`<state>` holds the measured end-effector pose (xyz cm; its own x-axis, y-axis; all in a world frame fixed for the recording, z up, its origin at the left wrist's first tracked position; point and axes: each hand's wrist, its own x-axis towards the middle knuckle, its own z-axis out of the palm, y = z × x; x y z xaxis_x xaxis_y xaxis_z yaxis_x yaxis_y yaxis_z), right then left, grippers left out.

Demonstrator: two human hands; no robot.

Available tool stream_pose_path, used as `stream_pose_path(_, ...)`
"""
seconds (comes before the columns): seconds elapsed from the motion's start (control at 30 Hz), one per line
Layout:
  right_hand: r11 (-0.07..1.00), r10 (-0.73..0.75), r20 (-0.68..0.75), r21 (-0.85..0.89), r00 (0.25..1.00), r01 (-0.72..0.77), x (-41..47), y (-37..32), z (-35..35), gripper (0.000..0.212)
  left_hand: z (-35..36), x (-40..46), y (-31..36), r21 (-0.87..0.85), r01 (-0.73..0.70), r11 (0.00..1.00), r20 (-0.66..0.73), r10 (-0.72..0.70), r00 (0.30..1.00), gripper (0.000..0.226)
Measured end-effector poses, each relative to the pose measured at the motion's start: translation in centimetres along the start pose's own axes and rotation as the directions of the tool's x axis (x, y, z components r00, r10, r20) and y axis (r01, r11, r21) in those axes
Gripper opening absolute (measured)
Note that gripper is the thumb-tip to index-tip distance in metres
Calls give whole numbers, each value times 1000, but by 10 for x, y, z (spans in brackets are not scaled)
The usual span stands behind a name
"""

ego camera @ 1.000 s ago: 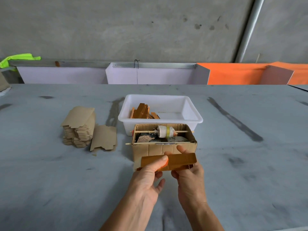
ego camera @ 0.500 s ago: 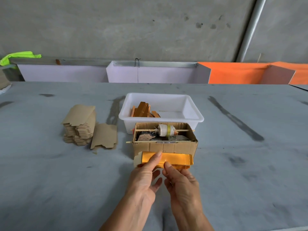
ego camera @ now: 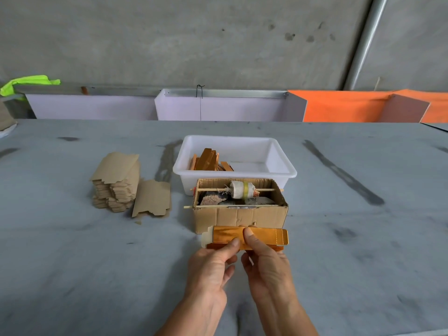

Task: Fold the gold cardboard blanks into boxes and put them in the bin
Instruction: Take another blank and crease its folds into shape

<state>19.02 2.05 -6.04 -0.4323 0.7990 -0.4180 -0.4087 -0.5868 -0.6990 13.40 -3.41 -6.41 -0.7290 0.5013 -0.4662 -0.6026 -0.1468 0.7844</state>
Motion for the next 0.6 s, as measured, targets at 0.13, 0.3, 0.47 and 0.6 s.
stream_pose_path(0.13, 999, -34, -21, -23, 999, 33, 3, 0, 0, 15, 1, -1, 2, 4, -9, 1000, -8, 9, 1000, 16)
stream_pose_path(0.3, 998, 46, 110, -43, 993, -42, 3, -4, -6, 28, 2, 2, 7, -34, -22, 999, -32, 21, 999, 16)
stream_pose_path(0.47, 995, 12, -4, -98, 1000, -12, 3, -1, -8, 13, 0, 3, 4, -10, -4, 1000, -32, 4, 999, 15)
stream_pose_path(0.6, 985, -52, -55, -168, 997, 42, 6, -3, -6, 13, -2, 5, 6, -28, -27, 999, -48, 26, 998, 16)
